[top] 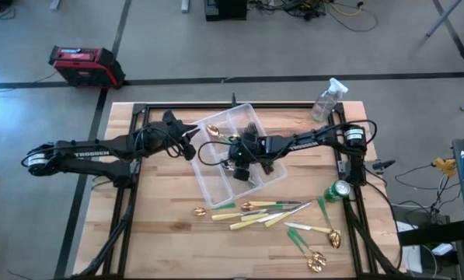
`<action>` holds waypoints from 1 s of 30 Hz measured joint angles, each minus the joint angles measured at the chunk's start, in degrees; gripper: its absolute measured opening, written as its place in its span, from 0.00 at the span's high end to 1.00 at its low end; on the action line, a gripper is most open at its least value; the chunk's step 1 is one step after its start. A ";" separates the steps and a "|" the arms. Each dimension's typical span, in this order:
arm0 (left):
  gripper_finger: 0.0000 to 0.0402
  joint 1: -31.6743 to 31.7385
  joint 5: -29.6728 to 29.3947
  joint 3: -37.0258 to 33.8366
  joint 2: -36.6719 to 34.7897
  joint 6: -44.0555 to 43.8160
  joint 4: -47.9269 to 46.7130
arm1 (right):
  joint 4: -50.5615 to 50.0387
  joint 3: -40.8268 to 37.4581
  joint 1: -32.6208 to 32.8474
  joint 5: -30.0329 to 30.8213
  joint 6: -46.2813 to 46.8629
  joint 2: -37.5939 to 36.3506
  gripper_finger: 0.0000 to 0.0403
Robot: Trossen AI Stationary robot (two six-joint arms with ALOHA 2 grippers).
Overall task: Sort silverware
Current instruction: Put the gold spoon into the transparent silverware tray
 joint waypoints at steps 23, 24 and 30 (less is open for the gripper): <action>0.87 0.00 0.02 -0.02 0.00 0.02 -0.10 | -3.46 4.10 0.07 12.67 -9.08 -0.67 0.89; 0.87 -0.01 0.02 -0.02 0.00 0.02 -0.12 | -4.02 4.13 0.09 12.72 -9.07 -0.67 0.89; 0.87 -0.02 0.02 -0.02 0.00 0.02 -0.13 | -8.90 4.13 0.20 12.96 -8.08 -0.73 0.86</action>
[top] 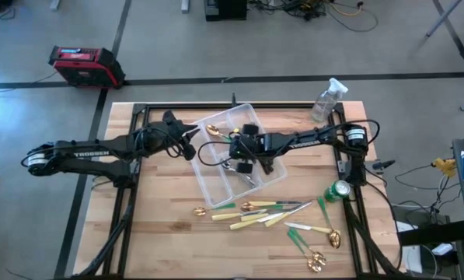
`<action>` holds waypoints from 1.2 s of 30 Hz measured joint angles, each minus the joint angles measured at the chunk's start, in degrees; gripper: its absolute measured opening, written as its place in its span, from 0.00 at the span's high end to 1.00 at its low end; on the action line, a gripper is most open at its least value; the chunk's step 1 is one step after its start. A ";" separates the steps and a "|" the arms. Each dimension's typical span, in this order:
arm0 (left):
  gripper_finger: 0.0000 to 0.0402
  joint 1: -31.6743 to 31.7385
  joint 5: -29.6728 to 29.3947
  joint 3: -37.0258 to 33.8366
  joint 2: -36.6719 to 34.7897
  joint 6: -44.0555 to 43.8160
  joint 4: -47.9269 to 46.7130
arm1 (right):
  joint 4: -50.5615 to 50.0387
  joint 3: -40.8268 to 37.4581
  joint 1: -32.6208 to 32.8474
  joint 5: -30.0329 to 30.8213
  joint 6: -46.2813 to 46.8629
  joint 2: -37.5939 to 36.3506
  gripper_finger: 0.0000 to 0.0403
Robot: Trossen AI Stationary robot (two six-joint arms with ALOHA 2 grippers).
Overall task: Sort silverware
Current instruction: Put the gold spoon into the transparent silverware tray
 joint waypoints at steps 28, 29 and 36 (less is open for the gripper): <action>0.87 0.02 -0.01 0.00 0.00 -0.01 0.01 | 4.41 0.95 0.41 -4.30 0.51 0.33 0.98; 0.87 0.01 0.00 0.00 0.00 0.00 -0.05 | 4.10 0.93 0.25 -4.40 0.50 1.05 0.99; 0.87 0.02 -0.02 0.00 0.00 -0.48 -0.82 | 2.22 0.93 -0.78 1.78 0.80 2.27 1.00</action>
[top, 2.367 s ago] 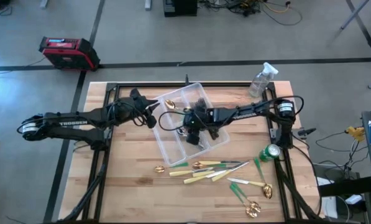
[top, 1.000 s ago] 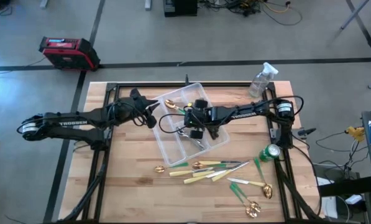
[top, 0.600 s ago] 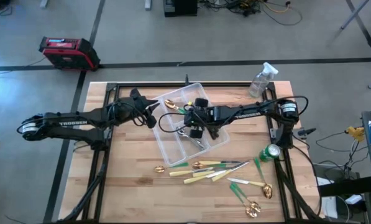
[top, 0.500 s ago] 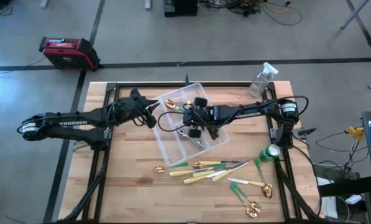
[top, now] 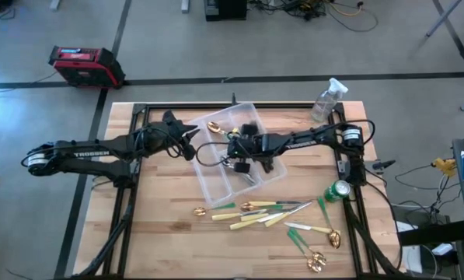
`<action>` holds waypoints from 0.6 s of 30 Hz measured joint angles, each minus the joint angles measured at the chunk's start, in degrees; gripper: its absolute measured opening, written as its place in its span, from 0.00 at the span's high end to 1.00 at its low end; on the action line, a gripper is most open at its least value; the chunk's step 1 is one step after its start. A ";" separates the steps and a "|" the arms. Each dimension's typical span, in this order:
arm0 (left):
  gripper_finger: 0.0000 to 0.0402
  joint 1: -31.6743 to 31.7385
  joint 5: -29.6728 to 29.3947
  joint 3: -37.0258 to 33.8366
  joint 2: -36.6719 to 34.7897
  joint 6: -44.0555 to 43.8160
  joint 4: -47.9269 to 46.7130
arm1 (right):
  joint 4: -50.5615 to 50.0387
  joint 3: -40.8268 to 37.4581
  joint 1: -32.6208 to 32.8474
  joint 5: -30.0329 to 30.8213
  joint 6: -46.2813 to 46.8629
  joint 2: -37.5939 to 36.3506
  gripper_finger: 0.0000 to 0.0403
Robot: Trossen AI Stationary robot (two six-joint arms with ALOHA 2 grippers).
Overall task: Sort silverware
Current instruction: Put the gold spoon into the transparent silverware tray
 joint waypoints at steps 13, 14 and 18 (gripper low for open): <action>0.87 -0.02 0.00 0.00 -0.36 1.33 -0.33 | -14.30 -0.06 4.34 -1.11 7.04 -9.81 0.99; 0.87 0.00 -0.02 0.00 -0.41 1.50 -0.29 | -17.32 -0.16 4.94 -2.21 8.57 -10.73 0.99; 0.87 -0.09 0.26 0.00 -0.68 2.49 0.42 | -26.88 -2.08 8.54 -8.36 16.55 -15.13 0.96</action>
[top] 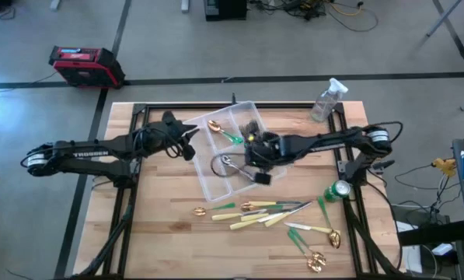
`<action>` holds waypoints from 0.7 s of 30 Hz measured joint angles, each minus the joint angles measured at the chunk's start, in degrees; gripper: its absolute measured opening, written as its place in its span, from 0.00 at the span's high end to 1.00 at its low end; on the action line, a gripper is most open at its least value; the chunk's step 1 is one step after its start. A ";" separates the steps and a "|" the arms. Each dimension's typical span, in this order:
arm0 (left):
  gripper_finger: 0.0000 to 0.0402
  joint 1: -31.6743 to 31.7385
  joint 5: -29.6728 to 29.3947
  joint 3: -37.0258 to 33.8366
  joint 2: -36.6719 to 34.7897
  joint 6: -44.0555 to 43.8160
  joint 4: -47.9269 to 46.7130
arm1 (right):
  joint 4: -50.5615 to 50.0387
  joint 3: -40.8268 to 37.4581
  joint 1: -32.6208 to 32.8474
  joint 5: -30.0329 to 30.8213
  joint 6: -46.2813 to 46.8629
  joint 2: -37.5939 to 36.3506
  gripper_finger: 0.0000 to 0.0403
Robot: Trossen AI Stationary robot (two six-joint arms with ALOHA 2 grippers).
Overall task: Sort silverware
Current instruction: Put the gold spoon into the transparent silverware tray
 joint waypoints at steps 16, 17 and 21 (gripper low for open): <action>0.87 -4.55 22.24 -0.02 3.23 4.07 15.67 | -4.21 -19.79 31.02 -5.19 43.31 -18.34 0.68; 0.87 -5.00 22.24 -0.02 3.85 4.05 16.16 | -4.20 -20.70 33.23 -6.89 46.49 -18.31 0.67; 0.87 -6.12 22.30 -0.02 6.57 4.05 19.29 | -4.19 -22.78 41.04 -13.05 59.23 -17.73 0.66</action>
